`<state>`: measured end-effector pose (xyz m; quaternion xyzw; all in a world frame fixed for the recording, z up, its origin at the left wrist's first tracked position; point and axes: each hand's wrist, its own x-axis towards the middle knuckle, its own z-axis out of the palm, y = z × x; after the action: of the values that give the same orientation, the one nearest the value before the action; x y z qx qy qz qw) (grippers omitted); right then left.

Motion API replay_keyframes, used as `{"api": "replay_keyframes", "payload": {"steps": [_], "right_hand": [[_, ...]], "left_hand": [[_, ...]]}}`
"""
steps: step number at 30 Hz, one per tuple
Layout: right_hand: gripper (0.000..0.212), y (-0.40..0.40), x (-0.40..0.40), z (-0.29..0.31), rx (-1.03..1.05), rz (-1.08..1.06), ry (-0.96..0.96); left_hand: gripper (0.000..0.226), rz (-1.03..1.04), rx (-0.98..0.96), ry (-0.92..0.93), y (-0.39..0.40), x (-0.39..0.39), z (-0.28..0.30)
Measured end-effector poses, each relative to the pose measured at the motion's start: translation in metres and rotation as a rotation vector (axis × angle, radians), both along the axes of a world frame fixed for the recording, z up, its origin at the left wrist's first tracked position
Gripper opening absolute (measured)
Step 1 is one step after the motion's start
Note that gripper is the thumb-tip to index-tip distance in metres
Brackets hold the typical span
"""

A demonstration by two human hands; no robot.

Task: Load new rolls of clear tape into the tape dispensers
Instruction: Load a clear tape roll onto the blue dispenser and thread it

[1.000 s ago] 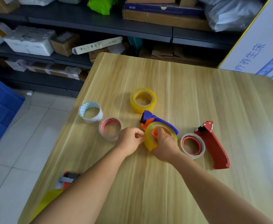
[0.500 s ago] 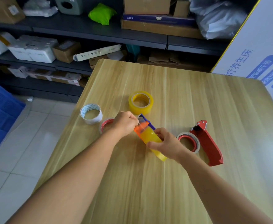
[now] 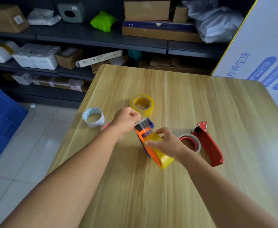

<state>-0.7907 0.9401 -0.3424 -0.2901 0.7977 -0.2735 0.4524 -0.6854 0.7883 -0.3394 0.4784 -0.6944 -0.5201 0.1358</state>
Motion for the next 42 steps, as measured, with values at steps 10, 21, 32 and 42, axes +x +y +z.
{"api": "replay_keyframes", "payload": {"steps": [10, 21, 32, 42], "right_hand": [[0.068, -0.003, 0.005, 0.014, 0.097, 0.071, 0.195], [0.081, 0.006, -0.005, 0.021, 0.138, 0.134, 0.182], [0.073, -0.001, 0.003, 0.023, 0.093, 0.088, 0.321], [0.055, -0.008, -0.001, 0.039, 0.058, 0.039, 0.546]], "left_hand": [[0.020, -0.046, -0.225, -0.116, 0.010, -0.001, 0.018], [0.024, 0.025, 0.011, -0.045, 0.012, -0.006, 0.031], [0.032, -0.058, -0.136, -0.069, 0.026, -0.019, 0.058], [0.031, -0.061, -0.528, -0.174, 0.043, -0.028, 0.099]]}}
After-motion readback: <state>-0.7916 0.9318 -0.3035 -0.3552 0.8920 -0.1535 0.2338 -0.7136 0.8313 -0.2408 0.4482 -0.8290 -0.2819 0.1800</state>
